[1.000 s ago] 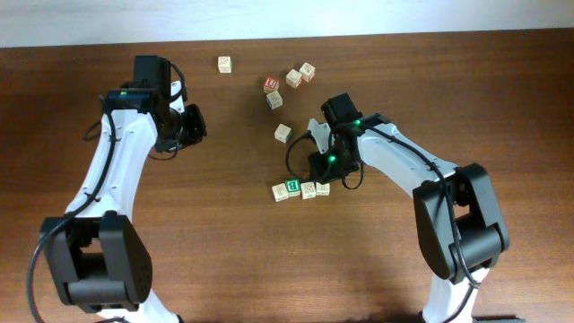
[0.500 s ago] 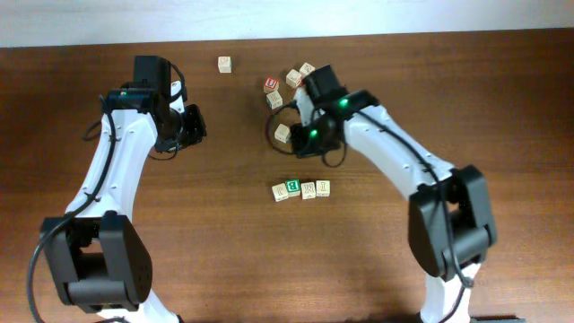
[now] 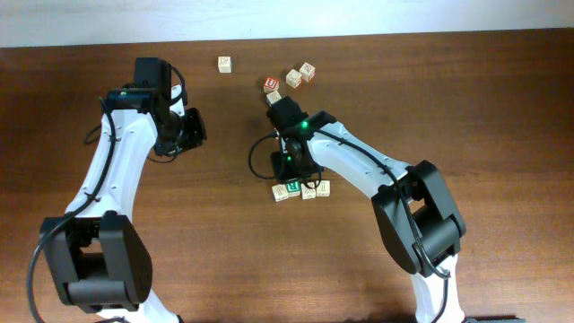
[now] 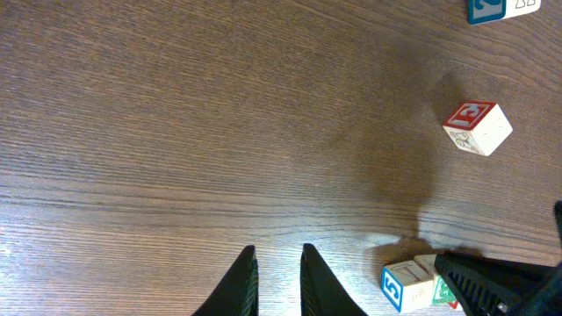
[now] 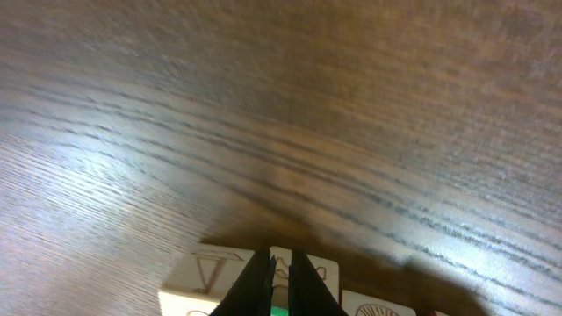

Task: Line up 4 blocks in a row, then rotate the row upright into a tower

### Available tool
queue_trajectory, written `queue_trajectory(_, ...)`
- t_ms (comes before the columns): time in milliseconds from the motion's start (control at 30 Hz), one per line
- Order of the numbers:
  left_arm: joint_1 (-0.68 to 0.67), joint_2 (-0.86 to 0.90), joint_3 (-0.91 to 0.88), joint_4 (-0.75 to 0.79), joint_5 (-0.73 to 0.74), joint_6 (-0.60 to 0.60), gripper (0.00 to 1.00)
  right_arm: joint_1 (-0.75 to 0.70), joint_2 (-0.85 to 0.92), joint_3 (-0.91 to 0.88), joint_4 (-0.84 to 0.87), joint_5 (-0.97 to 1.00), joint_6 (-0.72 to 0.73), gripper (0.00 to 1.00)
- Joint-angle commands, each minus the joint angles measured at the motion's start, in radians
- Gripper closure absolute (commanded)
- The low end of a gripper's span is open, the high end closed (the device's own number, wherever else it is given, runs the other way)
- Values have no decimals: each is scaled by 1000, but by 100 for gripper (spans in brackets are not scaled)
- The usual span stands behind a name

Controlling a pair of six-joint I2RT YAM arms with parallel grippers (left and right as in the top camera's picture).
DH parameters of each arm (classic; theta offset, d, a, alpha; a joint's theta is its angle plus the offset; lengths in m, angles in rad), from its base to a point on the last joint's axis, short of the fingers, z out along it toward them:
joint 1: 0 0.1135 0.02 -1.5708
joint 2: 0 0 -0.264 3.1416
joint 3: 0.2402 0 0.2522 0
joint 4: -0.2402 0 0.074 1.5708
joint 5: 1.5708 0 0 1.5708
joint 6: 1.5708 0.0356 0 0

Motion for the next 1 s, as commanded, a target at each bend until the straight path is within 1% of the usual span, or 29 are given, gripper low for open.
queue_trajectory(0, 0, -2, 11, -3, -7, 8, 85, 5, 9, -18, -19, 14, -5, 91)
queue_trajectory(200, 0, -2, 11, -3, -7, 8, 84, 2, 9, -10, -43, 4, -6, 91)
queue_trajectory(267, 0, -2, 11, -3, -7, 8, 84, 3, 8, 27, -47, 3, -15, 90)
queue_trajectory(300, 0, -2, 11, -2, -8, 8, 83, 3, 8, 60, -58, -4, -37, 87)
queue_trajectory(400, 0, -2, 11, 0, -43, 8, 83, 7, 8, 134, -71, -74, -104, 83)
queue_trajectory(467, 0, -2, 11, 1, -102, 8, 82, 23, 9, 135, -52, -90, -116, 83)
queue_trajectory(533, 0, -2, 11, 10, -143, 8, 78, 39, 9, 135, -44, -89, -116, 83)
queue_trajectory(633, 0, -2, 11, 23, -156, 8, 80, 65, 12, 135, -28, -47, -111, 83)
queue_trajectory(700, 0, -2, 11, 23, -193, 4, 81, 73, 31, 134, -25, -10, -84, 86)
queue_trajectory(800, 0, -2, 11, 23, -199, -4, 81, 71, 72, 133, -27, -11, -80, 87)
queue_trajectory(967, 0, -2, 11, 23, -198, -4, 79, 70, 75, 133, -77, -11, -58, 87)
